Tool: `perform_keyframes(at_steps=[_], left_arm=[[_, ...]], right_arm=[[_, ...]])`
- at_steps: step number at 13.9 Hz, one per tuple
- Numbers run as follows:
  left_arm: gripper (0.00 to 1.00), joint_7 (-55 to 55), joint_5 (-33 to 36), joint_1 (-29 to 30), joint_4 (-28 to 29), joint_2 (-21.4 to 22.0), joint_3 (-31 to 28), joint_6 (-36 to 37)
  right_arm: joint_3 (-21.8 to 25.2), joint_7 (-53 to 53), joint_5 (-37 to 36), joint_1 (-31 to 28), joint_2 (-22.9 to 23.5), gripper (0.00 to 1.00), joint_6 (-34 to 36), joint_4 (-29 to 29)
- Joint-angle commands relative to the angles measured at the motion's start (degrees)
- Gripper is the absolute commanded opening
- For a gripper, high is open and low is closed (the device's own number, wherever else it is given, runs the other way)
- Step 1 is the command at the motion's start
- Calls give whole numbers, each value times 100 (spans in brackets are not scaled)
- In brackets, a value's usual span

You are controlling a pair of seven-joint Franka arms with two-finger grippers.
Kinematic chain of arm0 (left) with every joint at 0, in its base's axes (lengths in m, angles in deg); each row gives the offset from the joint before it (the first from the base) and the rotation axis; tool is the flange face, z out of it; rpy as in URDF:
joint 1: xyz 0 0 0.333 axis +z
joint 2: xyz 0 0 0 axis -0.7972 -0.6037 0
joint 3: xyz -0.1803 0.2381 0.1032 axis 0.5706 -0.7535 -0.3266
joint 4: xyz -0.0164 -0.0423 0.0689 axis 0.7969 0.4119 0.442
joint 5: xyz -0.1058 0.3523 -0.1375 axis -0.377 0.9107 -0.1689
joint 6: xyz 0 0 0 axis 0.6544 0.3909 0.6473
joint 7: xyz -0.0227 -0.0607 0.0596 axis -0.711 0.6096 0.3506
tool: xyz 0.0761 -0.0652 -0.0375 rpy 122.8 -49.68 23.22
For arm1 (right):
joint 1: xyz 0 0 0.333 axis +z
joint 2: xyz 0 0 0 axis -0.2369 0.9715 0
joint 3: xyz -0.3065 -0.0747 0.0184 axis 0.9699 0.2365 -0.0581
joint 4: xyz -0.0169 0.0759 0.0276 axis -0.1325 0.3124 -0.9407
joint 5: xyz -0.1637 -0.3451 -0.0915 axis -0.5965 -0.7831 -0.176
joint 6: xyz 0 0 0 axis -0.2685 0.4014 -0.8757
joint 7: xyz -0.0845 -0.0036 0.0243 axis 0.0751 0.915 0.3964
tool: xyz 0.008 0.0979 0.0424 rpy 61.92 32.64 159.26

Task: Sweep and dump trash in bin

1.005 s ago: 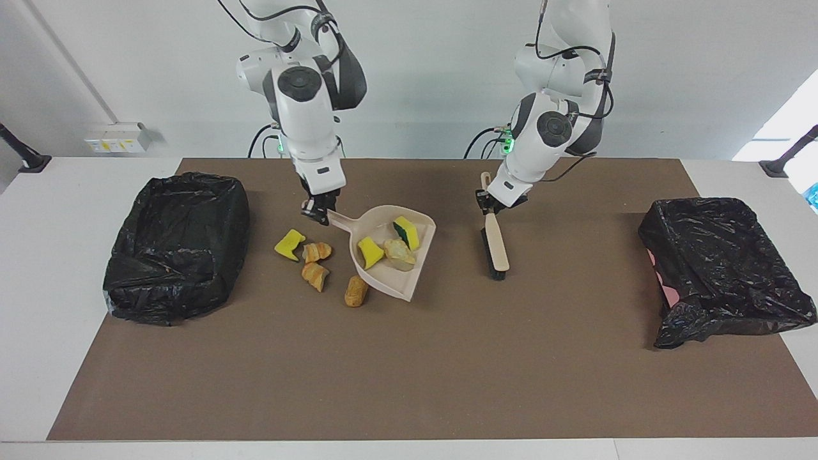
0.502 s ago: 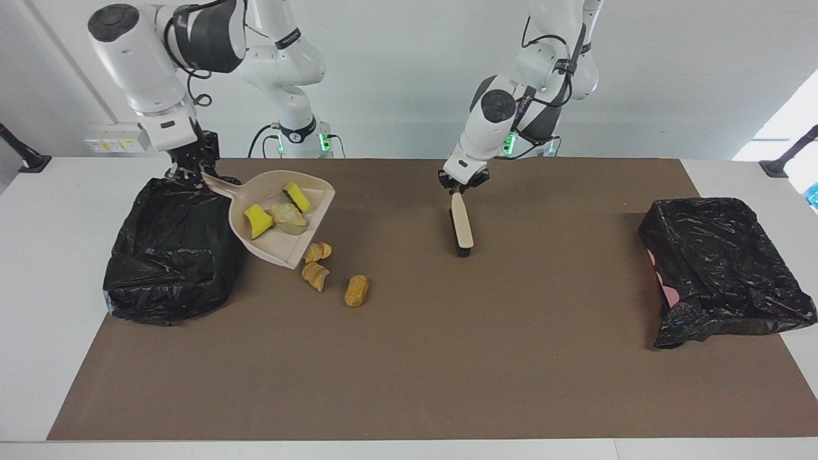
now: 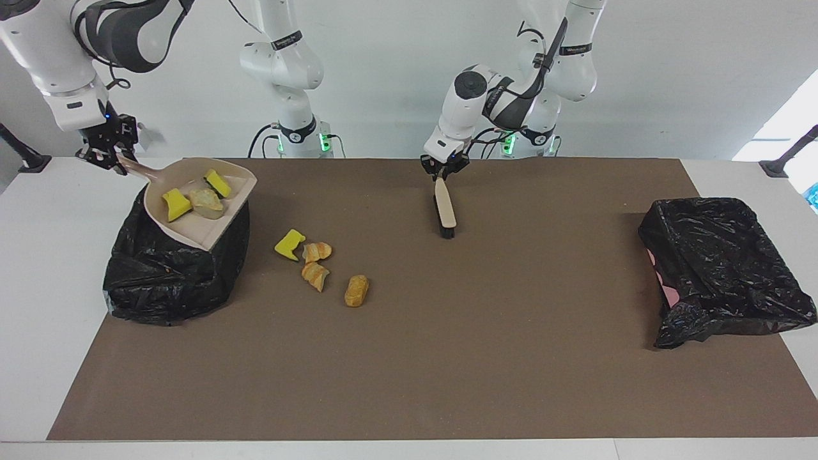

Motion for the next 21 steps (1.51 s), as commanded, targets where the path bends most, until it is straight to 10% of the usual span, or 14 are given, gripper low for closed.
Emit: perform_keyframes(at_steps=[1, 5, 21], left_arm=[[56, 191, 122, -95, 263, 171, -7, -205], [100, 182, 131, 45, 184, 83, -16, -205], [100, -3490, 893, 3375, -2338, -1025, -16, 1385]], right_arm=[[-68, -418, -784, -74, -16, 0, -395, 80], [-94, -534, -1681, -4, -15, 0, -800, 309], [-129, 319, -4152, 752, -304, 0, -1232, 608]])
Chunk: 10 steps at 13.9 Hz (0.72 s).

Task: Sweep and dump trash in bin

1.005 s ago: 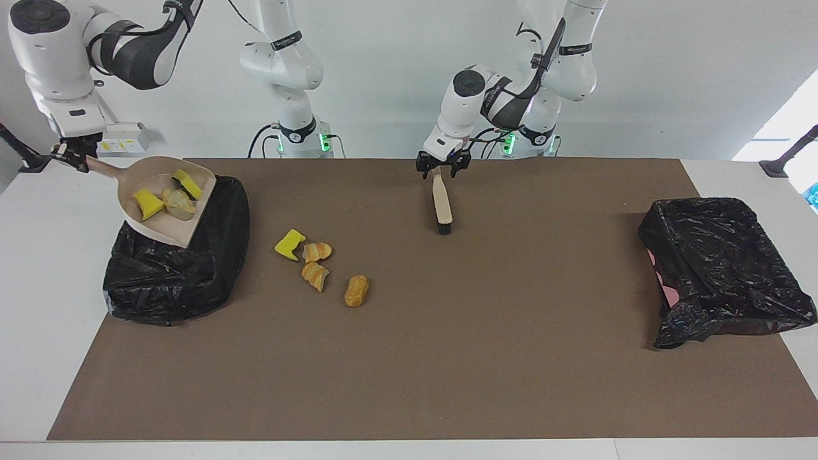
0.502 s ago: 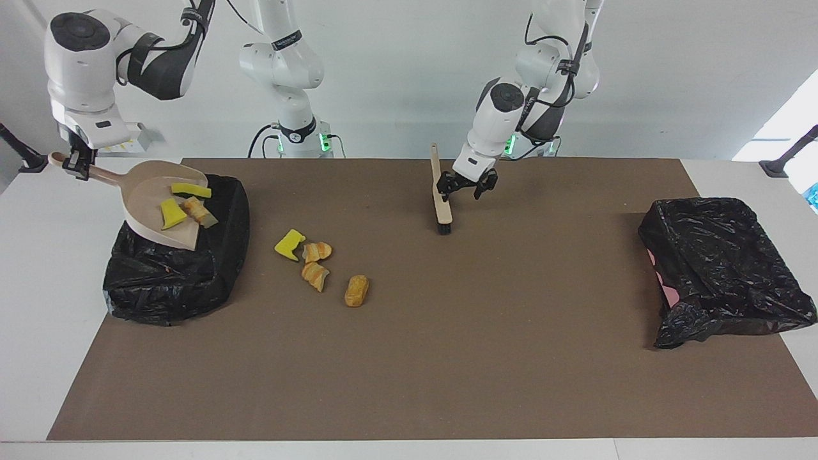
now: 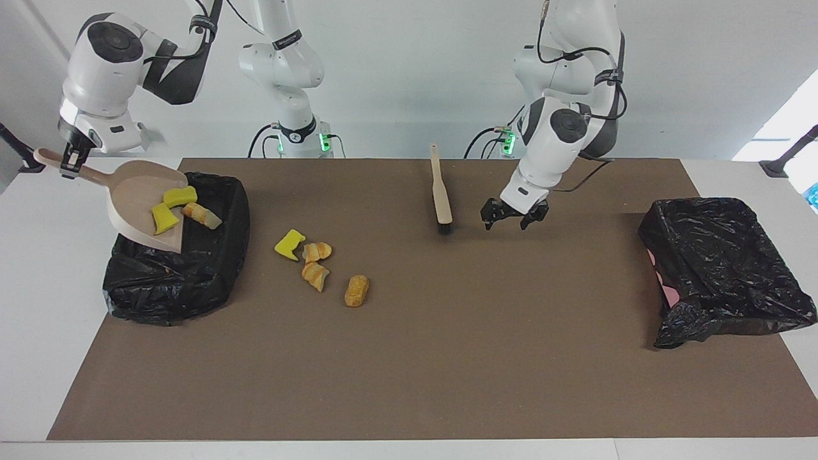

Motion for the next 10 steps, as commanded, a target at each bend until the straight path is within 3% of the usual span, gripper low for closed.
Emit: perform_keyframes(at_steps=[1, 7, 9, 10], left_arm=[[100, -619, 433, 508, -422, -83, 48, 360], [100, -1868, 487, 1545, -1388, -100, 21, 1116], [100, -2210, 566, 1757, -1494, -100, 21, 1134], [100, -2221, 566, 1827, -1608, -100, 21, 1221]], right_arm=[[-37, 115, -365, -2, -300, 0, -46, 147], [-99, 492, -629, 164, -686, 0, 490, 445], [-152, 580, -1303, 541, -862, 0, 569, 569], [-152, 754, -1306, 621, -1002, 0, 631, 743]])
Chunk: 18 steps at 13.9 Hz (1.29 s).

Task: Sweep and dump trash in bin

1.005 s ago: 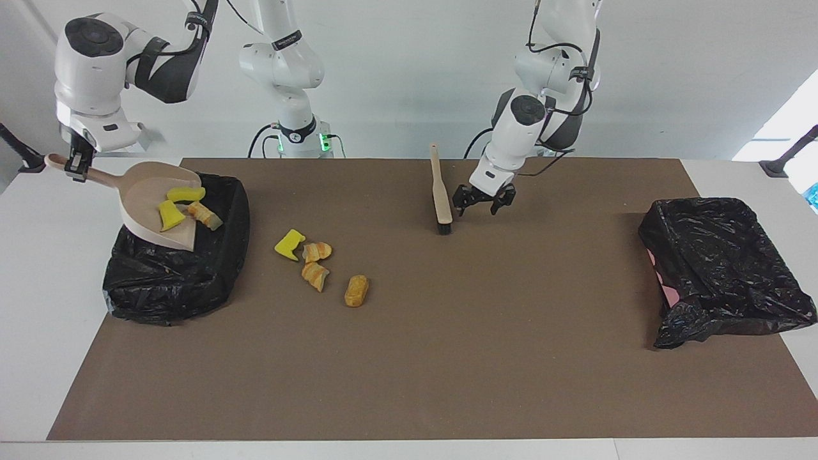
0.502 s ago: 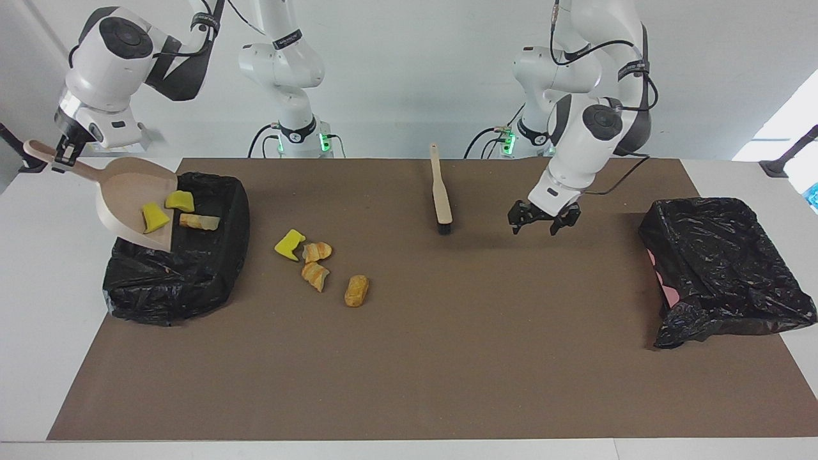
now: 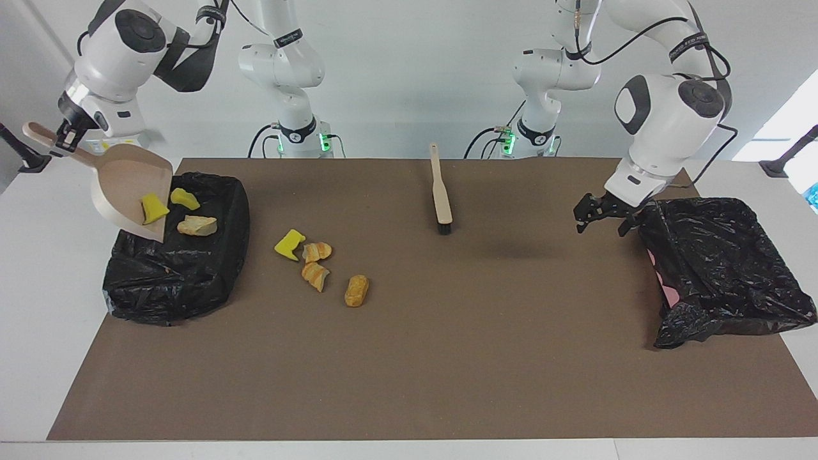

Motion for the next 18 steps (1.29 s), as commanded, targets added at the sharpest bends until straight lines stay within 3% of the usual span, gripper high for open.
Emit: perform_keyframes(at_steps=[1, 5, 11, 14, 18], left_arm=[[100, -145, 108, 254, -433, -95, 58, 447], [100, -137, 100, 457, -1399, -323, 58, 1493], [100, 12, 82, 484, -1972, -315, 58, 2356], [100, 162, 108, 484, -1946, -297, 58, 2321], [100, 206, 117, 414, -1893, -271, 58, 2286]], right_arm=[[-76, 328, -370, 211, -594, 0, 59, 634], [-76, 478, -388, 352, -798, 0, 154, 864], [-427, 189, -231, 361, -1167, 0, 936, 681], [-392, -67, 734, 361, -1168, 0, 1033, 251], [-480, 582, 1841, 361, -1071, 0, 1086, 118]])
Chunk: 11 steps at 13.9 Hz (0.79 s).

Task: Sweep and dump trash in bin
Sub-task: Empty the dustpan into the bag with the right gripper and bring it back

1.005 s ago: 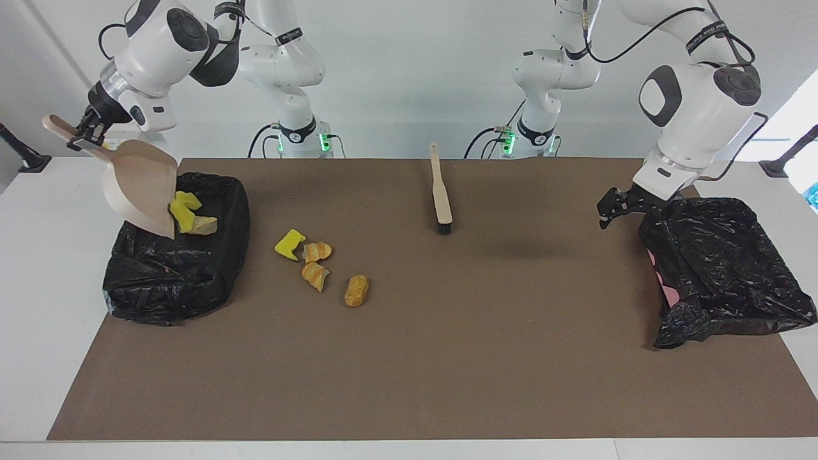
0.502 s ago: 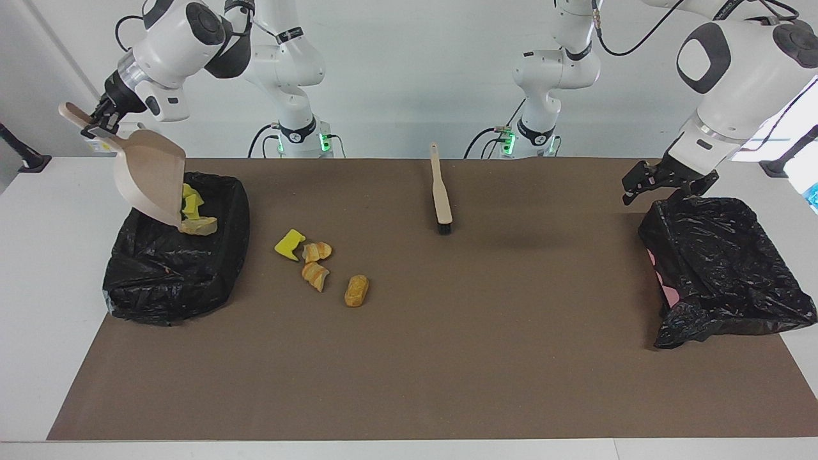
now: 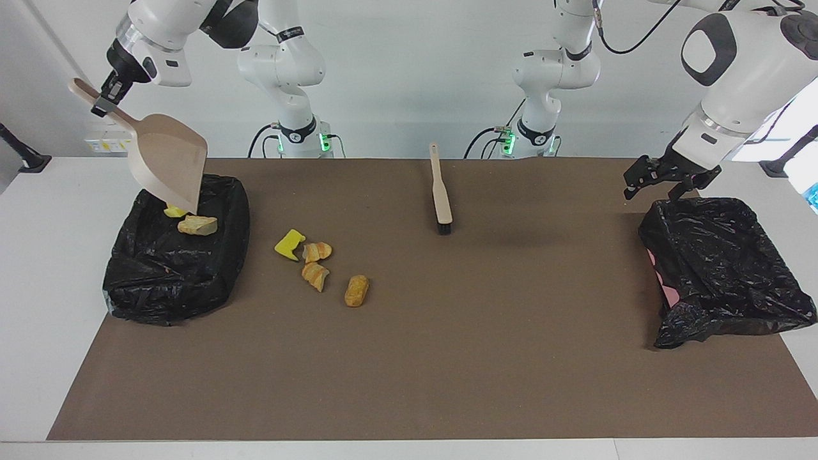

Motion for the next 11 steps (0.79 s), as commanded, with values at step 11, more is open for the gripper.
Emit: perform_keyframes(at_steps=[11], left_arm=[[100, 192, 430, -187, -121, 115, 187, 325]], right_arm=[[-1574, 6200, 3509, 6, 1456, 0, 139, -1137]])
